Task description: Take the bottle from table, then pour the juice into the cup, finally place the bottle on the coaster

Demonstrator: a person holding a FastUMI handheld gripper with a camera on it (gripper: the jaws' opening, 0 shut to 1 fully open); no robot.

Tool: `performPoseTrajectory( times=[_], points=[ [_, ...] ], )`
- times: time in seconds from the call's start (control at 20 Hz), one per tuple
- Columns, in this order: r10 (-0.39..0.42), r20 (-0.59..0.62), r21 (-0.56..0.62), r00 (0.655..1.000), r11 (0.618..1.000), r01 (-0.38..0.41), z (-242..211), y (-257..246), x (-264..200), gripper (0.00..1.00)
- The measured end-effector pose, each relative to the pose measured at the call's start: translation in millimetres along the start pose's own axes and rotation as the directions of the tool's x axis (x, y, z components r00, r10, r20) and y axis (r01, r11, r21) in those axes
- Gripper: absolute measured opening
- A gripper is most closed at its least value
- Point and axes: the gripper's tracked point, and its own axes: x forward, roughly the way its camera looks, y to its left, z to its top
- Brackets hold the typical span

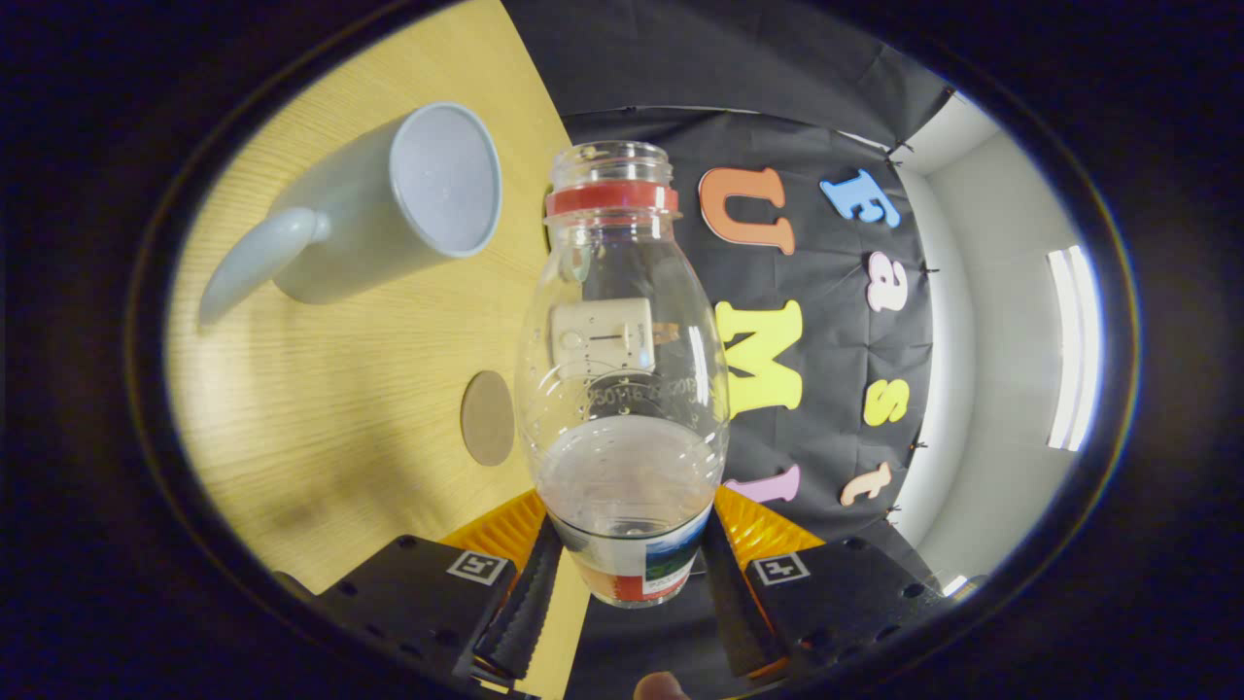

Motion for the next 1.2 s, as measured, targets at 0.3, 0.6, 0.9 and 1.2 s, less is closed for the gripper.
performPoseTrajectory(
  times=[0.3, 0.6, 0.9, 1.2],
  points=[
    [-0.024, 0.008, -0.092, 1.0, 0.995, 0.025, 1.5, -8.3, -1.2, 0.77],
    [-0.038, 0.011, -0.143, 0.999, 0.989, 0.039, 3.9, -18.9, 7.3, 0.77],
    [-0.044, 0.004, -0.173, 0.999, 0.984, 0.044, 3.7, -26.2, 7.3, 0.77],
    [-0.052, 0.008, -0.205, 0.999, 0.977, 0.053, 3.9, -32.3, 6.5, 0.77]
  ],
)
